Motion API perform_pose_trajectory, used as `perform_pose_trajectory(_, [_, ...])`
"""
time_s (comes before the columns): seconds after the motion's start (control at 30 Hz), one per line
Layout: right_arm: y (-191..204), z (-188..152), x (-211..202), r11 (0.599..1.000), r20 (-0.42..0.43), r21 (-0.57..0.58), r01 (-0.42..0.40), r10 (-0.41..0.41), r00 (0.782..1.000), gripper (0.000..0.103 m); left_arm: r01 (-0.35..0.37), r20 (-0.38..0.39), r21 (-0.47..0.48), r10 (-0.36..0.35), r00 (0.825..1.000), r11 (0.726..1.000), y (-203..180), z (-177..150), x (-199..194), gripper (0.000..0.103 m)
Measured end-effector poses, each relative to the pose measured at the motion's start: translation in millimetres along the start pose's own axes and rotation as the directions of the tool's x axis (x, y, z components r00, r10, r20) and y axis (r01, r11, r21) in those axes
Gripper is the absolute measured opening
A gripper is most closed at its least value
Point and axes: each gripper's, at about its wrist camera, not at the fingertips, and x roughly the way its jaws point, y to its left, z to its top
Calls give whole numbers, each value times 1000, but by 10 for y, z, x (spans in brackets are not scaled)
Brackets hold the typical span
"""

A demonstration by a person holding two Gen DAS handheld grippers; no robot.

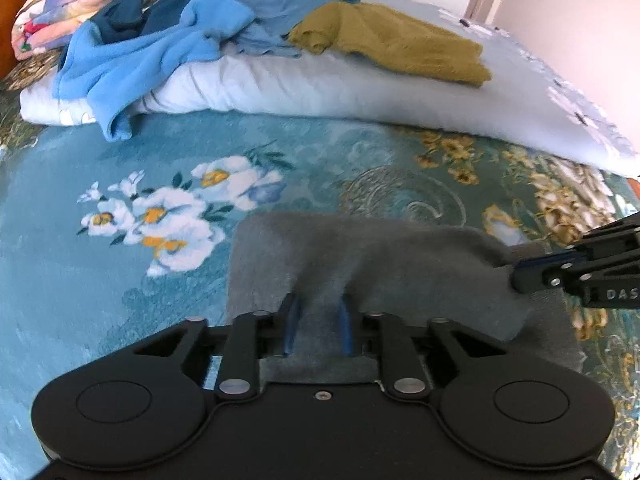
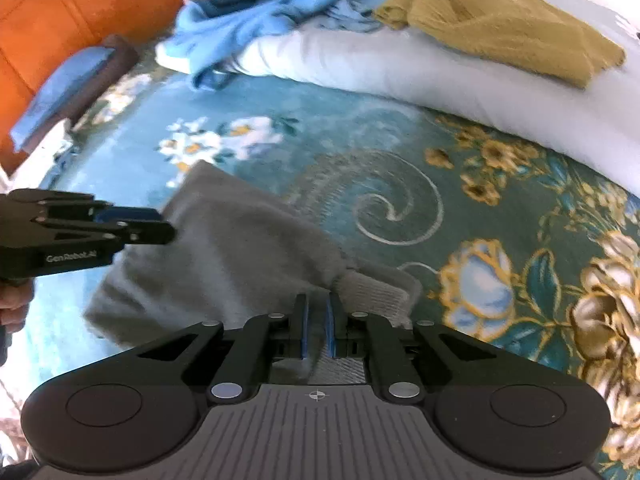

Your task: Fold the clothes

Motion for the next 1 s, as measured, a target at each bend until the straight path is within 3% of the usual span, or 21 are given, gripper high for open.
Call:
perform_pose_trajectory(0.33, [-80, -7, 144, 1000, -49, 20, 16, -15, 999, 6, -2, -26, -40, 1, 1000, 999, 95, -43, 120, 19])
perform_pose_trajectory(0.63, [-75, -39, -131, 999, 36, 34, -10, 9, 999, 8, -38, -20, -66, 37, 999, 997, 219, -60, -76, 45])
perform_pose_trajectory(0.7, [-88, -61, -174, 999, 46, 44, -9, 7, 999, 17, -45, -7, -78, 45, 999, 996, 286, -74, -157, 54])
perform_pose_trajectory(0.77, [-113, -101, -220, 998, 61, 62, -12, 8, 998, 27, -52, 6, -107, 53, 999, 993, 375, -93, -225, 75])
perform_pose_trajectory(0.8, [-123, -122, -240, 998, 68, 68, -13, 8, 998, 33, -58, 20, -125, 61, 998, 990, 431, -109, -263, 80])
perform_pose_trajectory(0.87, [-147, -166, -272, 997, 78, 80, -15, 8, 997, 37, -71, 46, -158, 79, 996, 985, 530, -141, -319, 98])
perform_pose_trajectory(0.93, [-180, -218, -282, 995, 76, 97, -22, 14, 997, 45, -76, 41, -184, 85, 996, 980, 632, -164, -336, 99])
perform_pose_trajectory(1.0, [-210, -274, -295, 992, 82, 118, -33, 23, 996, 70, -80, 26, -201, 87, 996, 976, 716, -184, -332, 101])
